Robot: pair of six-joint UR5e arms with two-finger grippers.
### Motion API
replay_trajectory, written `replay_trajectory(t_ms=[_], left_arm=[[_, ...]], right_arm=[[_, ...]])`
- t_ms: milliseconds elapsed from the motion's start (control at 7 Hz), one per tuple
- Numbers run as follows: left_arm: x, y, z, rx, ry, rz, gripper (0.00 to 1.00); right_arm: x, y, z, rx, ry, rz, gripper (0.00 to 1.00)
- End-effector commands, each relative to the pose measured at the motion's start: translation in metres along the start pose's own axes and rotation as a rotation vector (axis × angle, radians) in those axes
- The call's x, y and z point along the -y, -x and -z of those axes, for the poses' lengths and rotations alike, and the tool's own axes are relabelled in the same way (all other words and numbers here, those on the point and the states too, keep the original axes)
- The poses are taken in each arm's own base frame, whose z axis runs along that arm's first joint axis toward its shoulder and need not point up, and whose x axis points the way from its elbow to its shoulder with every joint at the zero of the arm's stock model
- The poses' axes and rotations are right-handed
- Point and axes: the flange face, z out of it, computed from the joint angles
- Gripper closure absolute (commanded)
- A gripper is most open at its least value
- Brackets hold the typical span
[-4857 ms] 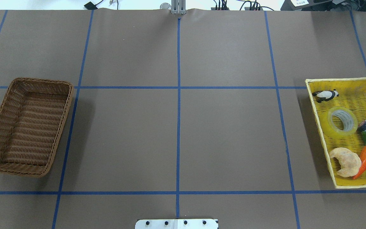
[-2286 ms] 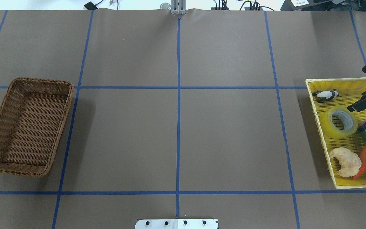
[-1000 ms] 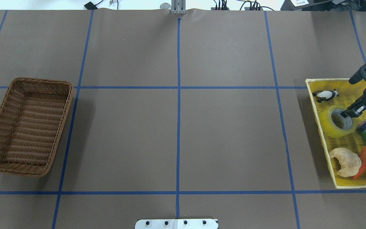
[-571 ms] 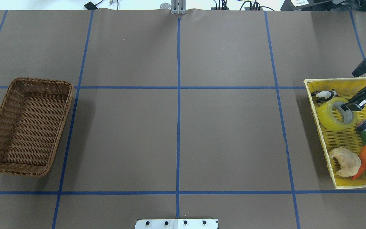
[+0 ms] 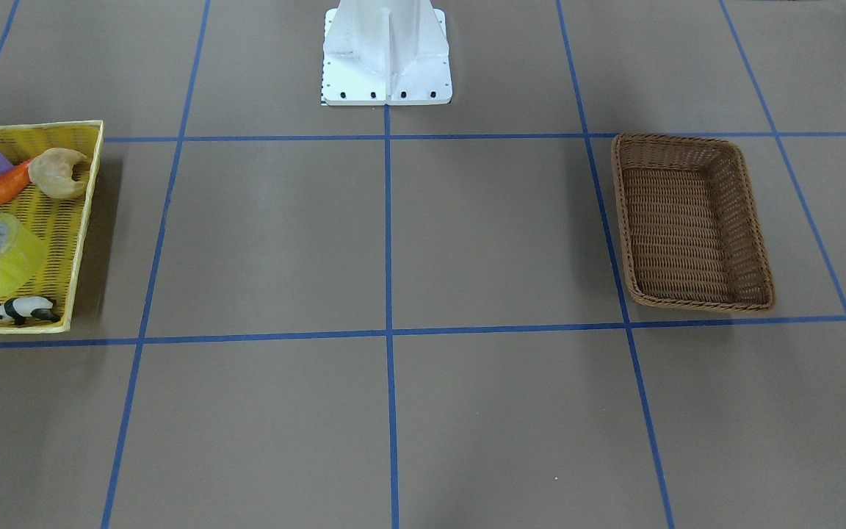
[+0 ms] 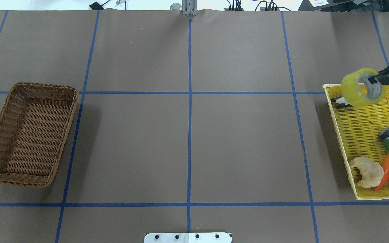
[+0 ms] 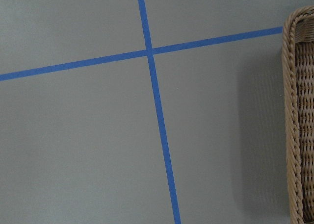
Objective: Move tape to another basket
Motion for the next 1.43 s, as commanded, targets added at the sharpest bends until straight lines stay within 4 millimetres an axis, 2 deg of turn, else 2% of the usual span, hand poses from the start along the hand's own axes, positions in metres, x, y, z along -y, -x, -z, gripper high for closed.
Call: replay_trajectory(t_ms=[0, 143, 286, 429, 571, 714, 1000, 1143, 1286], left_arm=[[0.005, -0.013, 0.013, 0.004, -0.028, -0.029, 0.02], [0.008, -0.019, 0.020, 0.005, -0.043, -0.043, 0.02], [0.018, -0.025, 0.027, 0.007, -0.060, -0.059, 0.02], [0.028, -0.033, 0.035, 0.010, -0.080, -0.083, 0.02], [0.053, -0.046, 0.051, 0.022, -0.150, -0.152, 0.02], [0.067, -0.057, 0.062, 0.030, -0.219, -0.224, 0.02], [0.076, -0.067, 0.073, 0.028, -0.293, -0.303, 0.02], [0.080, -0.066, 0.070, 0.029, -0.323, -0.333, 0.02], [0.083, -0.077, 0.069, 0.011, -0.363, -0.395, 0.01]], right_arm=[[0.084, 0.033, 0.016, 0.022, -0.089, -0.098, 1.00], [0.123, 0.069, 0.011, 0.060, -0.110, -0.142, 1.00], [0.169, 0.122, -0.004, 0.074, -0.138, -0.207, 1.00], [0.197, 0.166, -0.022, 0.050, -0.171, -0.258, 1.00], [0.217, 0.208, -0.035, 0.045, -0.203, -0.293, 1.00], [0.238, 0.255, -0.046, 0.050, -0.243, -0.349, 1.00], [0.286, 0.346, -0.073, 0.017, -0.358, -0.421, 1.00], [0.323, 0.382, -0.088, 0.010, -0.384, -0.453, 1.00], [0.345, 0.409, -0.099, -0.008, -0.408, -0.471, 1.00]])
